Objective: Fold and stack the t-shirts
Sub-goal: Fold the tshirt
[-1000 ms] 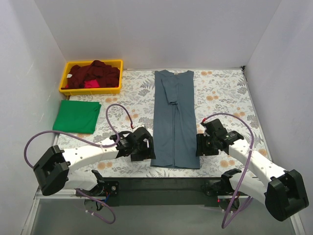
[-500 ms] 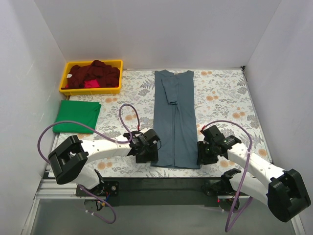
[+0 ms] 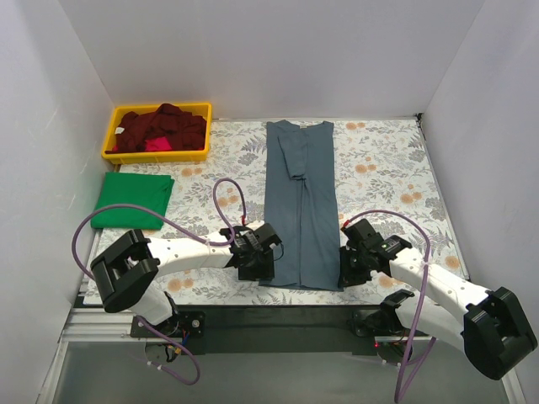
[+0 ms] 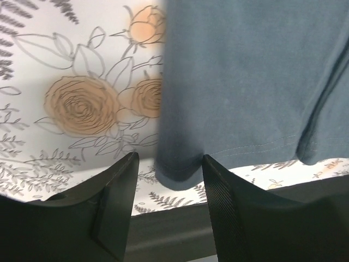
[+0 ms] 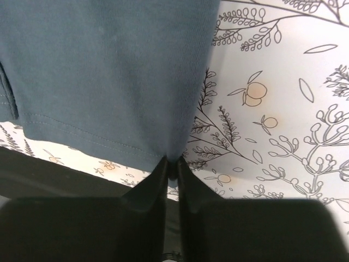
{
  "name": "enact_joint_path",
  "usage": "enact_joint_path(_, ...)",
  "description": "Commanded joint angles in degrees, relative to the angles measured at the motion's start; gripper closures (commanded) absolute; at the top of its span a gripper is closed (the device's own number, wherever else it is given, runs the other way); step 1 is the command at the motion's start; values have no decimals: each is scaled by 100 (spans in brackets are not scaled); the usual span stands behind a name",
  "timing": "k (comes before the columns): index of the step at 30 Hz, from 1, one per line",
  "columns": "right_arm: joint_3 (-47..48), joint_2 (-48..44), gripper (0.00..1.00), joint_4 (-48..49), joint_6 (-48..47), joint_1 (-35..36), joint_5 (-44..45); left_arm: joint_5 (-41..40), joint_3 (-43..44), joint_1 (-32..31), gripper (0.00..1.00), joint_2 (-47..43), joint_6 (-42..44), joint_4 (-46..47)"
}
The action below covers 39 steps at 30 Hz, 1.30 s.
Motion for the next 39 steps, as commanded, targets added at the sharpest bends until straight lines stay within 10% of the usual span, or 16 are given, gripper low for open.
enact_joint_path(1,-181,38,88,-63,114,96,57,-320,158,-51,51,3,-125,-359)
enact_joint_path(16,-154,-6,99,-72,88,175,22,-566,536,-218,59,188,-248,-843)
enact_joint_path(27,-67,-103,99,-71,96,184,-153,-251,676,-481,78,1022,-195,-1019)
enact_joint_path(31,-66,-182,99,-124,96,184,-329,-119,598,-622,100,1014,-327,-1151)
enact_joint_path(39,-163,-700,99,-457,220,184,-804,197,194,-982,100,146,-801,-1362)
